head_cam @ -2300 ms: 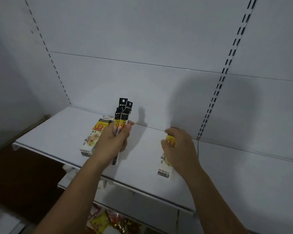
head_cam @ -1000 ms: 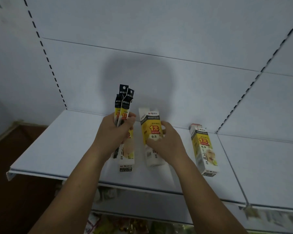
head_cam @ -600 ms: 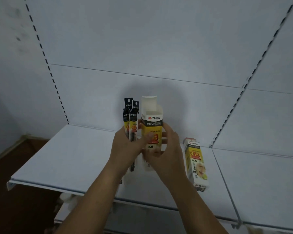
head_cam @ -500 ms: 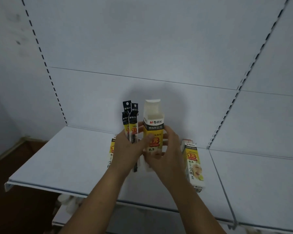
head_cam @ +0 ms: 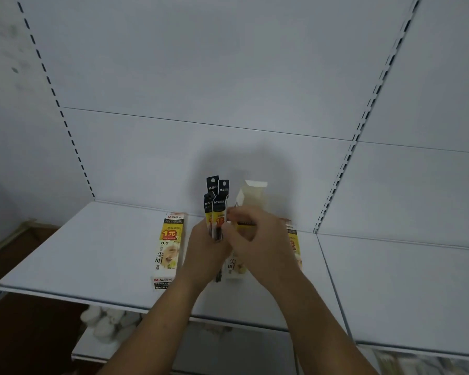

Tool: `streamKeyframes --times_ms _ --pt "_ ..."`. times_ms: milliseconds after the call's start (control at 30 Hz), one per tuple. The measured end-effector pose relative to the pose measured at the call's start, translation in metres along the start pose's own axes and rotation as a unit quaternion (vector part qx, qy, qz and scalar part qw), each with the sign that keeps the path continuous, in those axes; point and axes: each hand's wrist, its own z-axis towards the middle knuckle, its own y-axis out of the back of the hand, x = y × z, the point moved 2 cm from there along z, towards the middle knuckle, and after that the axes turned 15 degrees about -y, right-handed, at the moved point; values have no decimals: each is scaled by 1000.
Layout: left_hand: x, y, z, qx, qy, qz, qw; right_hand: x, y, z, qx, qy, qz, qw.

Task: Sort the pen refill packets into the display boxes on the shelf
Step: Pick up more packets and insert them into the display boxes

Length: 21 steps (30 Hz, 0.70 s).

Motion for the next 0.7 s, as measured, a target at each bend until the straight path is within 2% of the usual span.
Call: streamKeyframes --times_ms 200,433,700 --pt "1 -4 -4 13 -33 60 998 9 -11 -8 1 -19 -93 995" --pt "2 -2 -3 8 -60 56 997 11 -18 -2 -22 -19 -150 988" --pt "12 3 0 -10 -56 10 998 7 -23 4 -9 -50 -91 994"
